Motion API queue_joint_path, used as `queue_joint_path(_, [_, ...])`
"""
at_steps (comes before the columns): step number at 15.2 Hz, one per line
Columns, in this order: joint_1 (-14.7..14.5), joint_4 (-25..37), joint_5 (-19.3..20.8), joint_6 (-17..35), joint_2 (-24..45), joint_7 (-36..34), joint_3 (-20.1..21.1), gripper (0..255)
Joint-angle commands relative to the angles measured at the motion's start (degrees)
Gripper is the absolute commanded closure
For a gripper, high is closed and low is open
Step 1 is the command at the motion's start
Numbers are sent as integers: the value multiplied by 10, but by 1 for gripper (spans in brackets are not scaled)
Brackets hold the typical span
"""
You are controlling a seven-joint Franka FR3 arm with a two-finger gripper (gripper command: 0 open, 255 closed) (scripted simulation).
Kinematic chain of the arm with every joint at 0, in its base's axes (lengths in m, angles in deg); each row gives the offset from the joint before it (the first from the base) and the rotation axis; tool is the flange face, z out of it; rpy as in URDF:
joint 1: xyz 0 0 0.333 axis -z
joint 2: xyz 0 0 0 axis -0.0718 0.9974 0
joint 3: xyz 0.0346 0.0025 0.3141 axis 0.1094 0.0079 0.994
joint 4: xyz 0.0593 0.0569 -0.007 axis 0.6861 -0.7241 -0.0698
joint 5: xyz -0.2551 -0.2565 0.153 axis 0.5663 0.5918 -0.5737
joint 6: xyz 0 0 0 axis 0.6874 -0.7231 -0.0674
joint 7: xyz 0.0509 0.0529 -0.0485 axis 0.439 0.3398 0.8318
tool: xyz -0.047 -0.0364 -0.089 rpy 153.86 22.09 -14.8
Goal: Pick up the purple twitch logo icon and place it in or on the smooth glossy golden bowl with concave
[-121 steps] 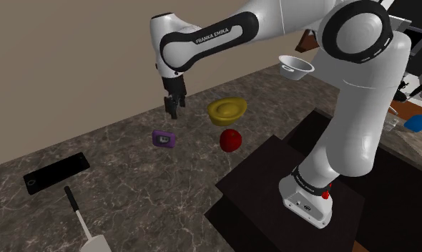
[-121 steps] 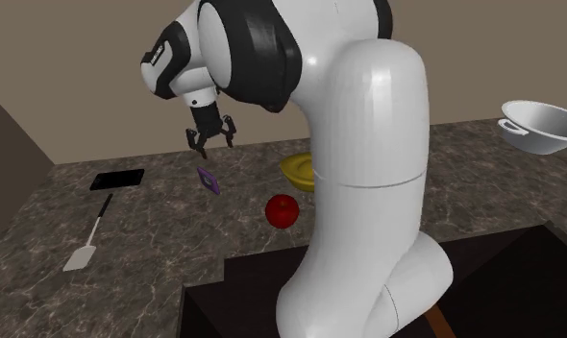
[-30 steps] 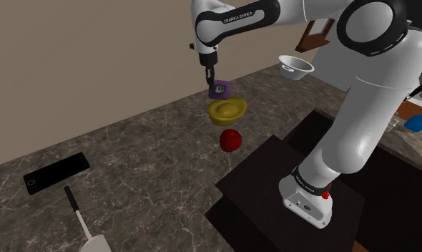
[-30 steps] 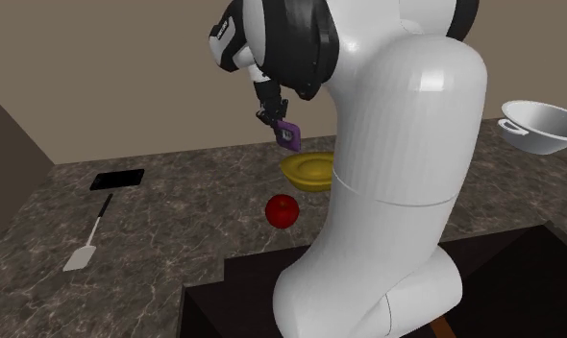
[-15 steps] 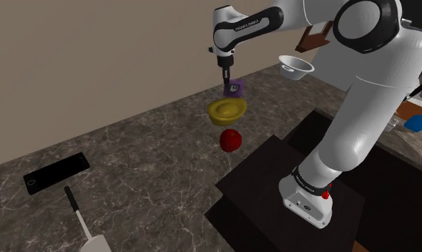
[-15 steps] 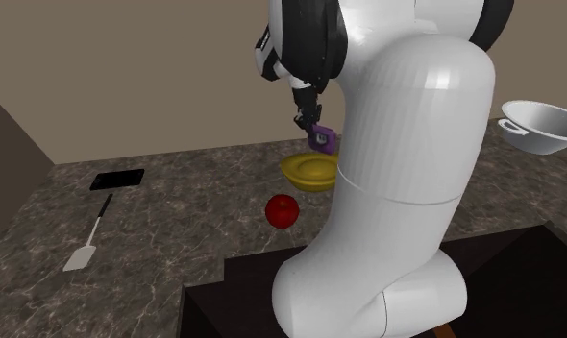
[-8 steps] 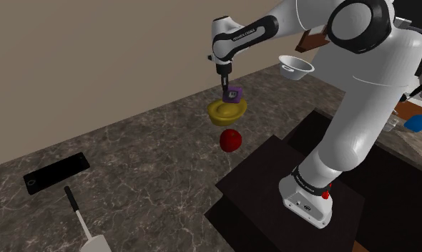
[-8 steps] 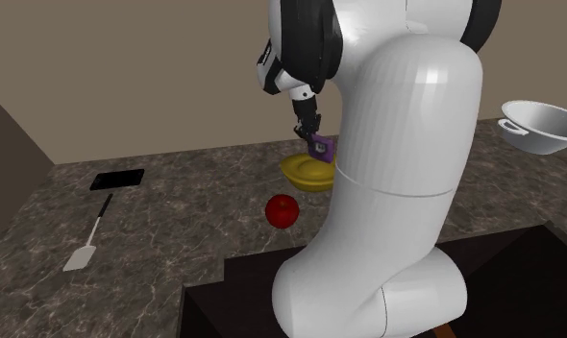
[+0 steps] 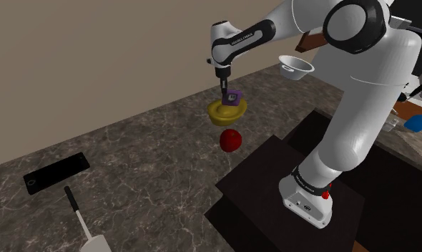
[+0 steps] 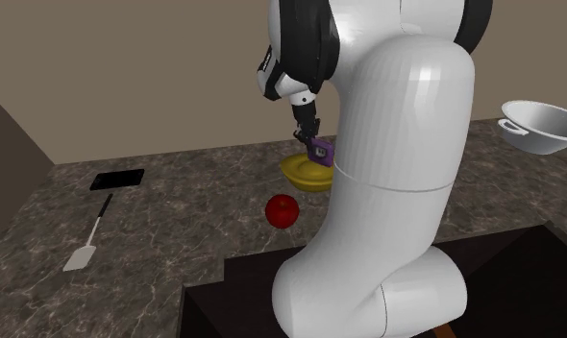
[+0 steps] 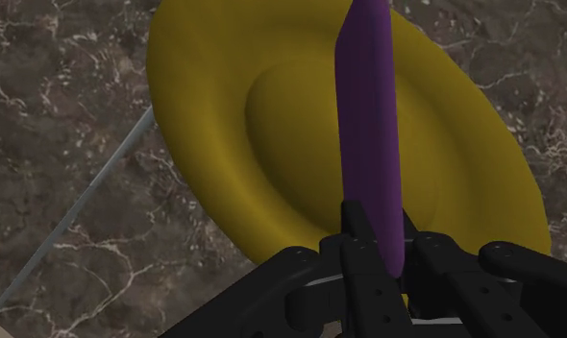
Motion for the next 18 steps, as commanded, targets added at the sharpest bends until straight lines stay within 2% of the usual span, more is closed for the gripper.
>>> queue_joint_path(1, [0, 0, 0, 0, 0, 0, 0, 255])
queue_joint_path(2, [0, 0, 0, 0, 0, 0, 0, 0])
queue_joint_path(7, [0, 0, 0, 0, 0, 0, 0, 0])
queue_joint_path(11, [-7, 52, -7, -69, -16, 5, 5, 0])
queue_joint_path(18, [-7, 52, -7, -69, -16, 5, 5, 0])
